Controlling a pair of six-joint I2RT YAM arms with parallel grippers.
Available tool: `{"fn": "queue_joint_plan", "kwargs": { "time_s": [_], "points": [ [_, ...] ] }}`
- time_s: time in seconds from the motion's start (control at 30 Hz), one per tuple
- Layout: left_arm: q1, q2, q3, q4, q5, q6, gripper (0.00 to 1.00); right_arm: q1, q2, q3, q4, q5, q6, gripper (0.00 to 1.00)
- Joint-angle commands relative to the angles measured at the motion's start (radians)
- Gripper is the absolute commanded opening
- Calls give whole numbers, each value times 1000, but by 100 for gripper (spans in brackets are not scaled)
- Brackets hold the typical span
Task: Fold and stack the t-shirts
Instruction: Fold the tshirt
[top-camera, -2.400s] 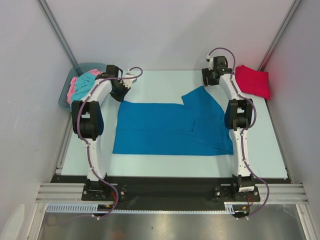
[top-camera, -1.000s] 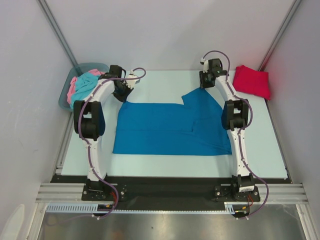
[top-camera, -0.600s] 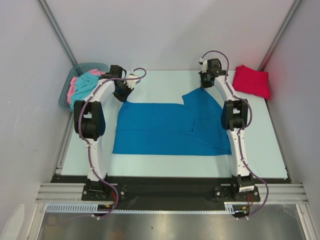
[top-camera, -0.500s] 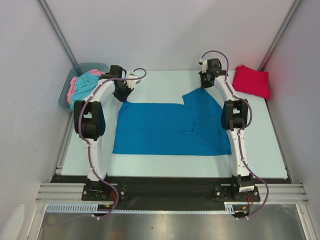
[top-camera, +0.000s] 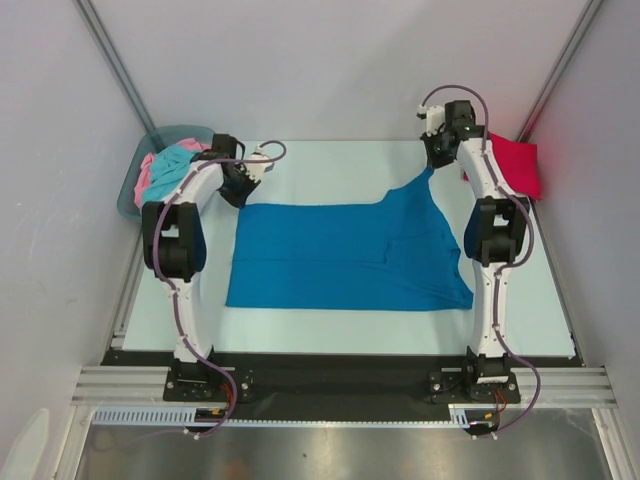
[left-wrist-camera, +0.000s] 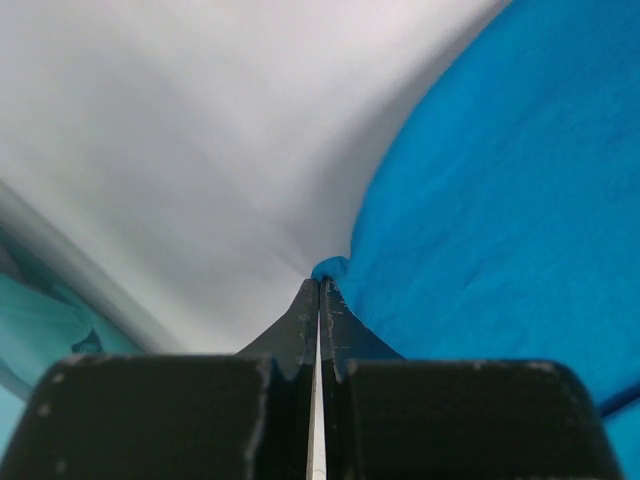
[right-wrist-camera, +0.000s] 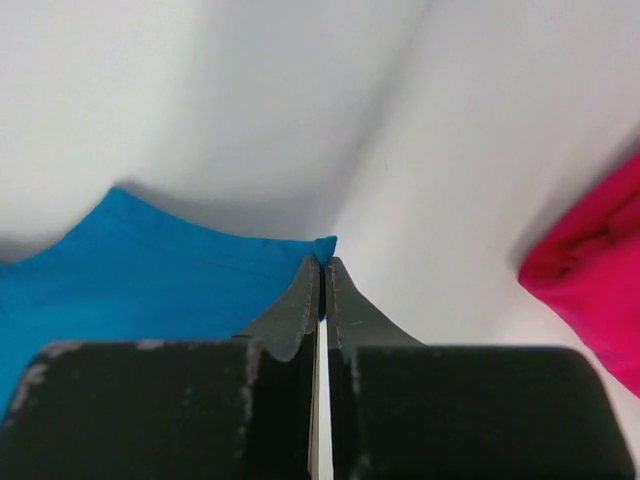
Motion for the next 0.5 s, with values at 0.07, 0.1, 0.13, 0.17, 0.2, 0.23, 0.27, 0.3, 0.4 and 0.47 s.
{"fn": "queue_joint_plan", "kwargs": {
  "time_s": [0.07, 0.1, 0.13, 0.17, 0.2, 0.23, 0.27, 0.3, 0.4, 0.47],
  "points": [
    [20, -108, -34, 39, 5, 34, 0, -14, -172, -106, -105, -99, -128, 0],
    [23, -113, -41, 42, 6, 38, 0, -13, -190, -116, -144, -108, -145, 0],
    [25, -117, -47, 48, 9, 41, 0, -14, -192, -120, -173, -127, -174, 0],
    [26, -122, -58, 50, 8, 50, 0, -13, -194, -119, -203, -134, -186, 0],
    [29, -132, -64, 53, 11, 56, 0, -11, -188, -119, -264, -145, -198, 0],
    [29, -139, -72, 57, 9, 70, 0, -9, -184, -117, -293, -150, -227, 0],
    [32, -143, -83, 61, 6, 77, 0, -6, -178, -117, -316, -147, -235, 0],
    [37, -151, -87, 64, 2, 82, 0, -8, -172, -119, -365, -150, -249, 0],
    [48, -159, -95, 64, 6, 96, 0, -14, -190, -151, -404, -153, -281, 0],
    [52, -177, -112, 65, 6, 116, 0, -14, -206, -177, -408, -147, -309, 0]
  ]
}}
